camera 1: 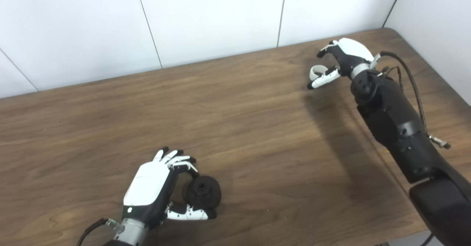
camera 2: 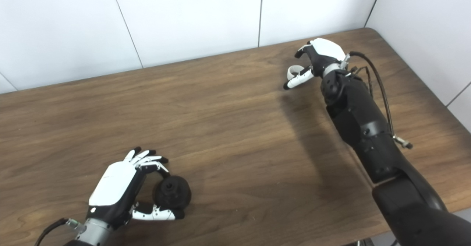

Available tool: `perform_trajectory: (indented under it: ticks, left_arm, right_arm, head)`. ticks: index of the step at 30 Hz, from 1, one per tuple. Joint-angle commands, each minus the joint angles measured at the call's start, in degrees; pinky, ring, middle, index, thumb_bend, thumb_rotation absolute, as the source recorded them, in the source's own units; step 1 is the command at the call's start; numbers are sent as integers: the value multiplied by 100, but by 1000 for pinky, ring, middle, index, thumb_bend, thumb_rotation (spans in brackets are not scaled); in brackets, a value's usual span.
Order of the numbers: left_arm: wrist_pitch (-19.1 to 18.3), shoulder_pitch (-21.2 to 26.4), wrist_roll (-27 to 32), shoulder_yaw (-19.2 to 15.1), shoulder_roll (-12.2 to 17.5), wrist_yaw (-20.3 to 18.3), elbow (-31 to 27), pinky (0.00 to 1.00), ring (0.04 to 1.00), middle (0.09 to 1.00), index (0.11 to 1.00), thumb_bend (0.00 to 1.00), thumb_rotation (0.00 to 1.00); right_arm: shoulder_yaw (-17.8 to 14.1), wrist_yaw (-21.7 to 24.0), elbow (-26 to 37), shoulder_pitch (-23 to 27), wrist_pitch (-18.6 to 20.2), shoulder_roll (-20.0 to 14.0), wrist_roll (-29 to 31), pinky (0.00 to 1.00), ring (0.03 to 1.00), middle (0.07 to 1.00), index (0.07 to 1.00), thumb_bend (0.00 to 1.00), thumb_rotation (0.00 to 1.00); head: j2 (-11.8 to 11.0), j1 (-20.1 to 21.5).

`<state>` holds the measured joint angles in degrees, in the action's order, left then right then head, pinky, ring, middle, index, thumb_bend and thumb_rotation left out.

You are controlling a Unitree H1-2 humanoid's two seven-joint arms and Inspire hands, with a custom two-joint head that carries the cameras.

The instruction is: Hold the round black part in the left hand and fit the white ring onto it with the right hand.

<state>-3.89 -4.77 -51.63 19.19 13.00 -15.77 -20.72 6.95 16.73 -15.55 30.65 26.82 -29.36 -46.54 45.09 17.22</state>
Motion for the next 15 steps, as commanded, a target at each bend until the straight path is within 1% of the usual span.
perform_trajectory:
  ticks: [1, 4, 7, 11, 15]
  left_arm:
    - [-139, -88, -119, -49, 138, -128, 14, 1000, 905, 779, 481, 525, 54]
    - [-134, -98, -132, -36, 129, -125, 10, 1000, 904, 778, 482, 525, 55]
    - [-126, -105, -149, -18, 129, -128, 15, 1000, 906, 779, 482, 525, 55]
    - [-153, -107, -202, -1, 125, -157, 5, 1000, 906, 780, 482, 525, 56]
    - [-145, -103, -217, -5, 129, -139, 5, 1000, 903, 778, 482, 525, 56]
  right_arm:
    - [-42, -51, -18, 397, 8, -199, -131, 980, 1000, 969, 758, 826, 330]
    - [-117, -36, -121, 465, 9, -172, -107, 980, 1000, 963, 745, 816, 323]
    - [-274, 0, -204, 508, 10, -107, -69, 990, 1000, 960, 739, 812, 308]
    - [-284, 95, -299, 560, 9, -151, -33, 979, 1000, 936, 734, 808, 326]
    - [-324, 183, -367, 587, 9, -171, -3, 964, 1000, 934, 724, 803, 355]
  head:
    - [1, 1]
    - [6, -2]
    - [8, -29]
    - [15, -58]
    - [22, -64]
